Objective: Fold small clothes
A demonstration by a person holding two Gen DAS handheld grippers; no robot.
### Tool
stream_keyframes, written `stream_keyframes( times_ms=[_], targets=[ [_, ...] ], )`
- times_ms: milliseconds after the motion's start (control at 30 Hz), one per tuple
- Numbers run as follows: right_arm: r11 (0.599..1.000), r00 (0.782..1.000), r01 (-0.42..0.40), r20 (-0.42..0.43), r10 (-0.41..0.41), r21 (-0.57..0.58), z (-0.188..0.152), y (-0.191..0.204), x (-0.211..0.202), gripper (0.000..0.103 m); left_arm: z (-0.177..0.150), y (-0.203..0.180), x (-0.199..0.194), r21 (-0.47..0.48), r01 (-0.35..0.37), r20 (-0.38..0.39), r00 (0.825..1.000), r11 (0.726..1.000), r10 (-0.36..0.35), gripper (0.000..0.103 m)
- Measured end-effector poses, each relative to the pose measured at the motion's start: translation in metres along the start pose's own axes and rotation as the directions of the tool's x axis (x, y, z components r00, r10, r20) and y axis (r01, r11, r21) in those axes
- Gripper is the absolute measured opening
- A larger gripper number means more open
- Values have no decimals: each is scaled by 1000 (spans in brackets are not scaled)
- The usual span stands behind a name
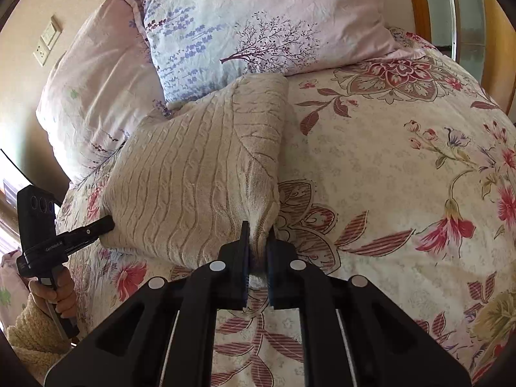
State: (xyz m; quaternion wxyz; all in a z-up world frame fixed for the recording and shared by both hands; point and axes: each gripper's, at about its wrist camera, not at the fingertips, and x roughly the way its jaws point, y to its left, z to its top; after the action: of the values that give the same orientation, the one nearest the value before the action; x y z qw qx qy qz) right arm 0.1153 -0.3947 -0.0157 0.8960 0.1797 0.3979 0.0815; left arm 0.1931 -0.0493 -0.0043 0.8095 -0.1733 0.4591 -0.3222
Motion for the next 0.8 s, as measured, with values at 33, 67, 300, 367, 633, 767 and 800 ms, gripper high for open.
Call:
stream_keyframes(
  times_ms=[33, 67, 300, 367, 633, 767, 800],
  targets=[
    [1000, 1000, -14, -2, 14, 6, 3, 0, -2, 11, 1, 2, -1, -12, 7, -2, 1000, 1000, -7, 15],
    [999, 1000, -29, 5, 29, 16, 8, 0, -5, 22, 2, 5, -2, -29, 18, -5, 1000, 999, -18, 17],
    [997, 996, 2, 87, 5, -76, 84, 42, 4, 52, 16, 21, 0, -138, 20, 6, 1000, 990, -19, 55],
    [983, 999, 15, 34, -9, -181, 106, 71, 30, 52, 19, 23, 5, -146, 29, 0, 1000, 989, -30, 56],
    [909, 978, 70, -151, -144, -412, 155, 131, 145, 52, 23, 22, 14, -125, 48, -16, 999, 991, -50, 57],
    [883, 955, 68, -225, -192, -465, 152, 138, 176, 26, 24, 23, 16, -126, 60, -23, 998, 990, -63, 59],
    [874, 957, 70, -214, -194, -480, 149, 138, 177, 7, 25, 24, 16, -127, 64, -24, 997, 990, -68, 59]
  ],
)
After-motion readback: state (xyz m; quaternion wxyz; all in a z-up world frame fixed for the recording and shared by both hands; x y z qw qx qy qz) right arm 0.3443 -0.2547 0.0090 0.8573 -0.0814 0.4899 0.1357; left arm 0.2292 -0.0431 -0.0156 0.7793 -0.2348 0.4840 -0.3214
